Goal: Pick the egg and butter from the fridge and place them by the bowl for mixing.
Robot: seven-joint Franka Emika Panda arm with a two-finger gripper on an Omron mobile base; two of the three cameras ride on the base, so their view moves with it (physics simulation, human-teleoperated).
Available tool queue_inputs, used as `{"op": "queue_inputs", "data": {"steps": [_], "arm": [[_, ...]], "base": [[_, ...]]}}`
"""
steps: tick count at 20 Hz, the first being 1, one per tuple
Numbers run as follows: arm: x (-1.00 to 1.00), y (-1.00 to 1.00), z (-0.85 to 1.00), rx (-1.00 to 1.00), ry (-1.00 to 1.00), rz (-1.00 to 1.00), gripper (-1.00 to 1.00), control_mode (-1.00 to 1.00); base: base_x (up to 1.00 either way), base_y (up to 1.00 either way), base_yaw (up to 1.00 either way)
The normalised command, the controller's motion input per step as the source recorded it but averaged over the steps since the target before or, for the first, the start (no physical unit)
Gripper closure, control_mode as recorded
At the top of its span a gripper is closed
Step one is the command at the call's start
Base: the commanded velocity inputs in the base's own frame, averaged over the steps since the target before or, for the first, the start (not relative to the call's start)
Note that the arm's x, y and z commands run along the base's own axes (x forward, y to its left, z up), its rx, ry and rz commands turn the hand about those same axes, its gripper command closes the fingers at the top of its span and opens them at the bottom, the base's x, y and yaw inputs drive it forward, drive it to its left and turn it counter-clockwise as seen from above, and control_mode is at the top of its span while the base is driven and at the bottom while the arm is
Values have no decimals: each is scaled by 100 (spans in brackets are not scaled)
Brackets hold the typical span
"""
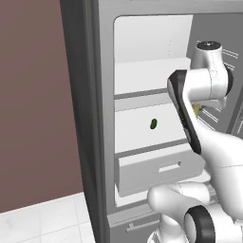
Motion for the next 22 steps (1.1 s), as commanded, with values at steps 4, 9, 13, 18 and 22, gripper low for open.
{"op": "queue_inputs", "data": {"steps": [4, 9, 13, 18, 22], "arm": [[-51, 4, -27, 0, 0, -6, 100, -100], [-40, 3, -35, 0, -2, -2, 100, -100], [-14, 2, -38, -1, 0, -5, 100, -100], [0, 2, -27, -9, 0, 0, 100, -100], [0, 0, 0, 0, 0, 0, 100, 100]], "base": [[0, 0, 0], [0, 0, 0], [0, 0, 0], [0, 0, 0], [0, 0, 0]]}}
